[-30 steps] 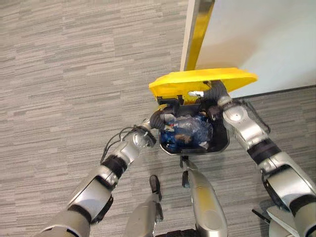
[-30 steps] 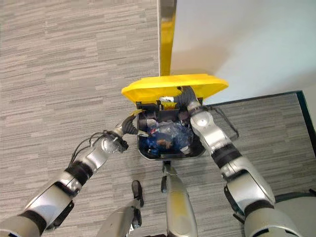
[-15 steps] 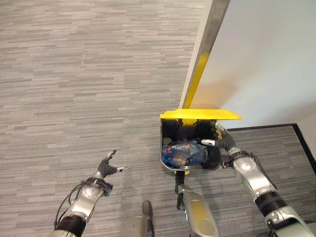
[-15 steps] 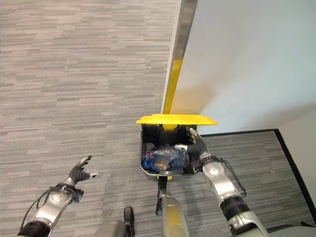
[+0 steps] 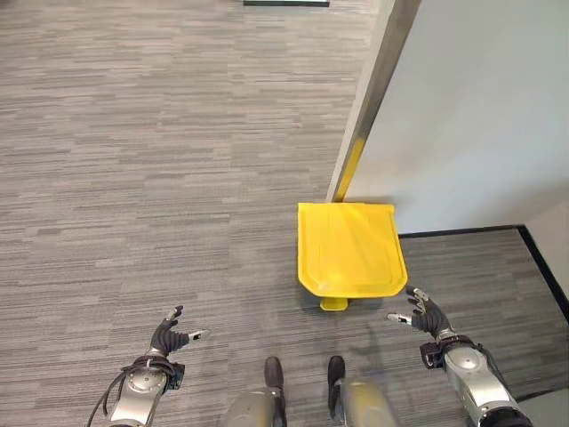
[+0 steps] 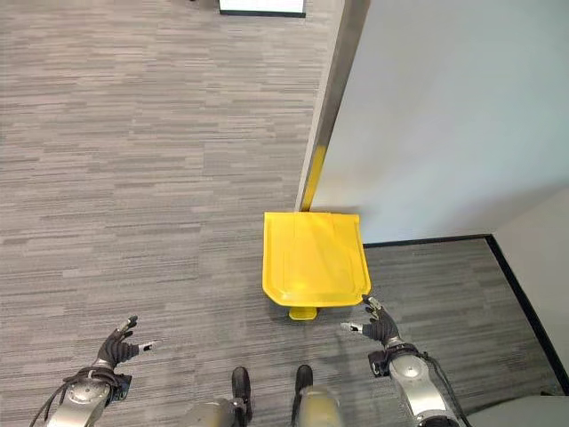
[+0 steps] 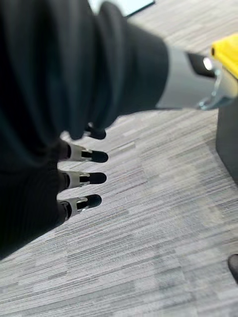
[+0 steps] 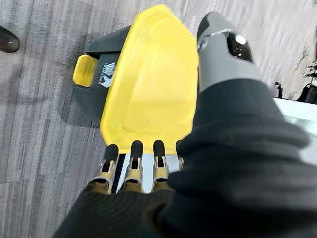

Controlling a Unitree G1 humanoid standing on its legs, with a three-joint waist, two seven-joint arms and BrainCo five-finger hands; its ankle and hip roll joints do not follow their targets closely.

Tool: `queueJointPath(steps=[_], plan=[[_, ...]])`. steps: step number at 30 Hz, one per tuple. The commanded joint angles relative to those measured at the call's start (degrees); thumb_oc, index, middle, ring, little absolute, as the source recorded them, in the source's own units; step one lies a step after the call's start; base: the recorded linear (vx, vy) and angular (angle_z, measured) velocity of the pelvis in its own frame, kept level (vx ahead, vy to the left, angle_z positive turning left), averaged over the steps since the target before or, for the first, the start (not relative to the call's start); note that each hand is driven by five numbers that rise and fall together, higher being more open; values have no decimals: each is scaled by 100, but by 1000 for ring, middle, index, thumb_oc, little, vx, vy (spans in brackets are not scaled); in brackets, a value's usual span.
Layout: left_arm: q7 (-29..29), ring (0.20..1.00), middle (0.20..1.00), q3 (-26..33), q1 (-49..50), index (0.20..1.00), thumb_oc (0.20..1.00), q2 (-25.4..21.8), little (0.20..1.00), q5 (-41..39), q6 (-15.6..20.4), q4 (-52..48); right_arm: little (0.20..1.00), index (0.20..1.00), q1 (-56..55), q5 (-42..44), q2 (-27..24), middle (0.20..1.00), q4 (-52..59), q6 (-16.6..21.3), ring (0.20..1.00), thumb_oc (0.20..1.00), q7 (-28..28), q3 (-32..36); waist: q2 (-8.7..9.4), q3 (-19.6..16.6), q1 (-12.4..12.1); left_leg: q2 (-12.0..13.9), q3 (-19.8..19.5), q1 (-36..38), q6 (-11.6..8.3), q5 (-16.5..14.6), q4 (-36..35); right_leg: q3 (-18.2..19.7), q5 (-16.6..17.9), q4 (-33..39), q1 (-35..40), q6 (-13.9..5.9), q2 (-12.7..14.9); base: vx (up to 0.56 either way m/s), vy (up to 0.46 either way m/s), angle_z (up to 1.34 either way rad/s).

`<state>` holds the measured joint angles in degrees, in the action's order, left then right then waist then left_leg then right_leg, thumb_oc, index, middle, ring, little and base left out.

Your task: Gather garbage on tea table into small bin, then transfer packed bag to large trash can.

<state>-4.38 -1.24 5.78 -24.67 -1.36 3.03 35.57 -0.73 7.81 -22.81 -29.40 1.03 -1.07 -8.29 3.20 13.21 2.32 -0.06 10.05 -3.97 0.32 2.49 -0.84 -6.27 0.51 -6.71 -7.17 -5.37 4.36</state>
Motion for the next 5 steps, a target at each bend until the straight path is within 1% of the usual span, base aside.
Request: queueJointPath(steps=[1, 5], plan=[[49, 1000, 1000, 73, -35, 1000, 1000, -281, 1000, -109, 156, -137, 1000, 1000, 173, -110, -3, 1000, -44, 191, 1000, 1000, -14, 64, 218, -134, -24, -271, -53, 293, 24, -1005, 420, 17, 82, 281, -74, -275, 32, 65, -70, -6], [88, 1000, 1000, 103, 58, 1000, 1000, -227, 1000, -94, 156, -104, 1000, 1000, 49, -154, -52, 1000, -112, 170, 1000, 1000, 14, 98, 220, -246, -14, -225, -51, 387, -61, -926, 272, -24, 135, 665, 172, -249, 5, 42, -48, -1]])
